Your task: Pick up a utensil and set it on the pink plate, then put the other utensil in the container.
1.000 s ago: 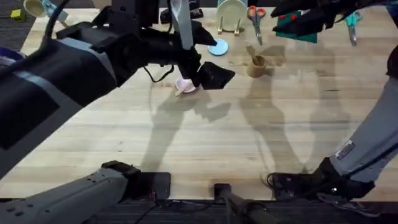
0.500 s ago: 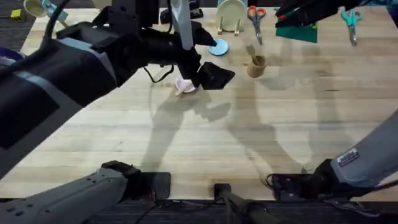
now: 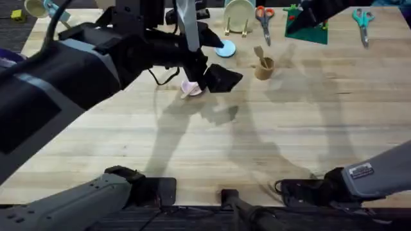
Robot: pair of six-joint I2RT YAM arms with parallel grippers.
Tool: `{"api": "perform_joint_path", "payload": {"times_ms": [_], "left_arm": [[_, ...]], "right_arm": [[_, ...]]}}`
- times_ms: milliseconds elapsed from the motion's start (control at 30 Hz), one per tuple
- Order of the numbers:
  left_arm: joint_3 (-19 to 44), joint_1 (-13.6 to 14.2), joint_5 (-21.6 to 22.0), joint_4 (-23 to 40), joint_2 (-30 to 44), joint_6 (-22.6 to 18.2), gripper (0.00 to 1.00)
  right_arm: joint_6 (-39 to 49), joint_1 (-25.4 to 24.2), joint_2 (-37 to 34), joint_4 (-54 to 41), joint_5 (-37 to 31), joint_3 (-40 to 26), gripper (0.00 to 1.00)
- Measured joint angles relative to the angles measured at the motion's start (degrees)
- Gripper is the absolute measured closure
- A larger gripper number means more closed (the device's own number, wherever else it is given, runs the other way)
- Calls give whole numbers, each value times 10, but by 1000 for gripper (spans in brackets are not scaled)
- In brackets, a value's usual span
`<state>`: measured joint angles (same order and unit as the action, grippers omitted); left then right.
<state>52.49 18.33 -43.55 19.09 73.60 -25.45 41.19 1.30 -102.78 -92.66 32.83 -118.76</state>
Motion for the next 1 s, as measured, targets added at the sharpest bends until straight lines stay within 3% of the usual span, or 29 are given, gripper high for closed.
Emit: {"api": "perform_joint_path", "payload": {"times_ms": [300,333,367,433,1000], "left_arm": [[0,0,0,0,0,0,7],[0,0,0,0,0,0,7],[0,0,0,0,0,0,7],[0,0,0,0,0,0,7],[0,0,0,0,0,0,6]], "right_arm": [[-126,25,45,0,-117,8,320],[-137,27,47,0,-125,10,248],[-143,28,48,0,-133,12,87],[-152,28,48,0,-143,15,13],[-183,28,48,0,-161,16,6]]}}
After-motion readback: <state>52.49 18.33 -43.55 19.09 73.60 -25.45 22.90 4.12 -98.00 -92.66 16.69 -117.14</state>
